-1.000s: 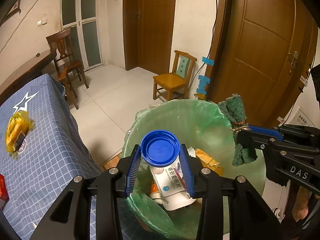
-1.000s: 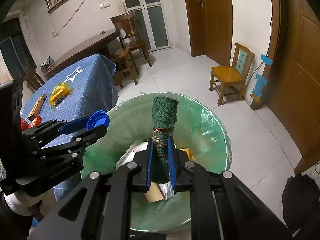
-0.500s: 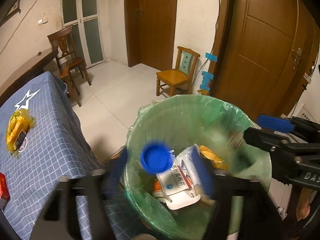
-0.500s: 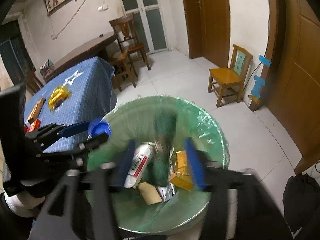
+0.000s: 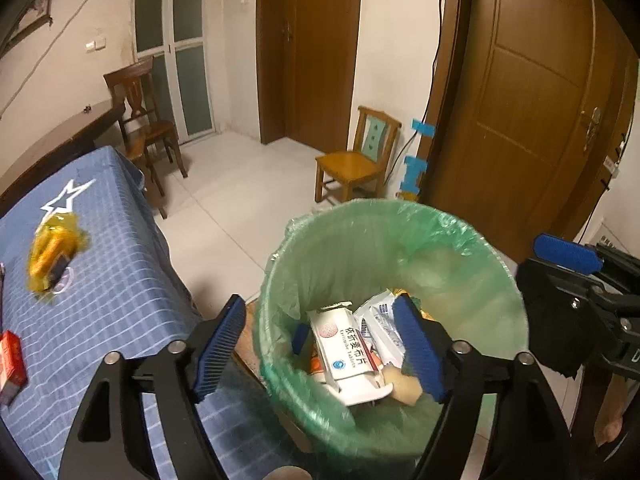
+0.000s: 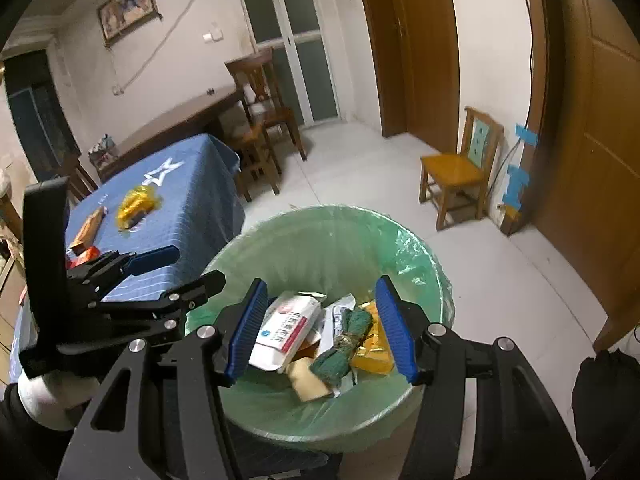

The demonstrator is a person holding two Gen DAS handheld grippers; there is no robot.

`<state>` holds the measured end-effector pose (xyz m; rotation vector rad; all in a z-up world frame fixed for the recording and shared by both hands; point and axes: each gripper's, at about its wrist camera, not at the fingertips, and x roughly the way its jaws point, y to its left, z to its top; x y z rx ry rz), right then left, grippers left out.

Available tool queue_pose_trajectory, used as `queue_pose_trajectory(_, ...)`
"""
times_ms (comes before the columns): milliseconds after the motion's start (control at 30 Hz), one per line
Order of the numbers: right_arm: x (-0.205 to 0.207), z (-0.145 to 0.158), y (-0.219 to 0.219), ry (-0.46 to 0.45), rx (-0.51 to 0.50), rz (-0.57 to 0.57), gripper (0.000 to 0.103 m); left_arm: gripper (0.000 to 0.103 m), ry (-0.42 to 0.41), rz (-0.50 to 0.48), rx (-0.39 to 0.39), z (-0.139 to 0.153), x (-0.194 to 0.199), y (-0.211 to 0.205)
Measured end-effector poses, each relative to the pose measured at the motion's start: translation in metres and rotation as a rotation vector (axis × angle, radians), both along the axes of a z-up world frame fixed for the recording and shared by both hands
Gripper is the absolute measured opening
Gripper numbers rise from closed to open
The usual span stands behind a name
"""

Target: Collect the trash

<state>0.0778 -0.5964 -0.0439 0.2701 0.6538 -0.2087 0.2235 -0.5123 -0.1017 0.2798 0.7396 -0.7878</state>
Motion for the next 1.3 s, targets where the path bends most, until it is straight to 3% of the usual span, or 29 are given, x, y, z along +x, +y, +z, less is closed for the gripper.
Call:
queue_pose_trajectory(67,-0.018,0.008,0.014,-0.042,-0.043,-0.002,0.061,0.084,-0.022,0.015,-0.043,0.015,-0.009,0.018)
queue_pose_trajectory(167,-0.045,0.016,0.036,-0.097,-0.100,-0.009,0.067,0.097,-0.086,0.047,-0.111,0.039,-0.027,0.050)
queue_pose_trajectory(300,-0.080,0.024,0.062,-0.173,-0.149,-0.023,0.073,0.098,-0.185,0.106,-0.165,0.063,-0.063,0.090)
queue_pose_trajectory(433,-0.107,0.031,0.079,-0.216,-0.178,-0.025,0.078,0.098,-0.237,0.107,-0.156,0.070,-0.100,0.114)
queue_pose_trajectory(867,-0.173,0.019,0.100,-0.285,-0.155,-0.084,0.085,0.098,-0.269,0.084,-0.202,0.080,-0.185,0.156)
queue_pose_trajectory(1300,-0.173,0.007,0.098,-0.245,-0.128,-0.056,0.086,0.098,-0.277,0.029,-0.196,0.078,-0.201,0.168)
